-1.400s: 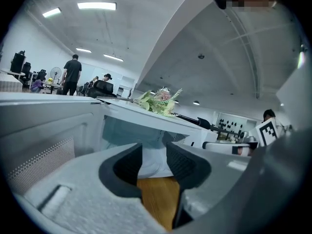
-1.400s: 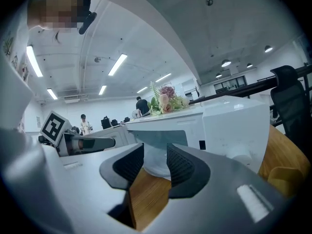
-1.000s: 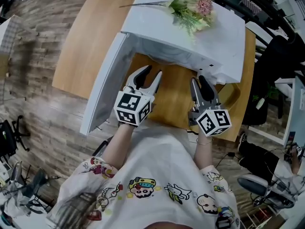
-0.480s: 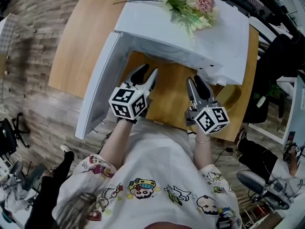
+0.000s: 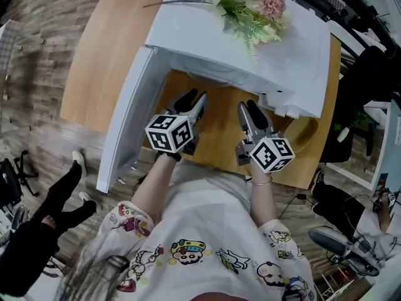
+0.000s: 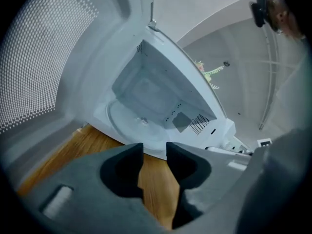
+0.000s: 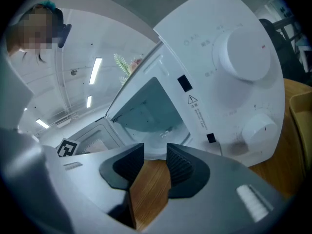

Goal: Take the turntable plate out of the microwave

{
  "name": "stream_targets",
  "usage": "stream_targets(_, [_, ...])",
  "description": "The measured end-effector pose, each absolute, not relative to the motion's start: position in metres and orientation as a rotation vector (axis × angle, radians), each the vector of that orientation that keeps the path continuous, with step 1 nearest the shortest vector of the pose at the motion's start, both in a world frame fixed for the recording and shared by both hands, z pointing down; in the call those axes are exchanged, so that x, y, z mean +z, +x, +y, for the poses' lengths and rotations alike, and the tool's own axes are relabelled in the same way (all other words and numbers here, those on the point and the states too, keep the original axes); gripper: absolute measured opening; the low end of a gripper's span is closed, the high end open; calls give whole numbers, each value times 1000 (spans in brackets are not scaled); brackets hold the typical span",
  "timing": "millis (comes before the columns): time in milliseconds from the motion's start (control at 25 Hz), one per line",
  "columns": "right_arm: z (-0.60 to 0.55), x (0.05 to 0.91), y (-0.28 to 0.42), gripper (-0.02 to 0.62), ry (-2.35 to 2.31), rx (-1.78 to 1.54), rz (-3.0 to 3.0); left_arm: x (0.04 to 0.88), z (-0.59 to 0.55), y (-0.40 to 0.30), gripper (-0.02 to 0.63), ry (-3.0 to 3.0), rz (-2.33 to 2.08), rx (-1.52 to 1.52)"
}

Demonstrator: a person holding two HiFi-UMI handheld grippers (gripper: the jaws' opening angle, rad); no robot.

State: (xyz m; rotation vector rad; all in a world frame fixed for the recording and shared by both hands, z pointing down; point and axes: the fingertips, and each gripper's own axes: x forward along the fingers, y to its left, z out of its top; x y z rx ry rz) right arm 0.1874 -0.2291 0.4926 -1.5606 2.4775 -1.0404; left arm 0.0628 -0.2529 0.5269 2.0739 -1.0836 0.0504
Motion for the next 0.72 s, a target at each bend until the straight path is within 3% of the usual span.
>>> stream_targets(720, [-222, 532, 183, 141, -1611, -1151, 2399, 571, -283, 66, 149, 1789, -999, -319])
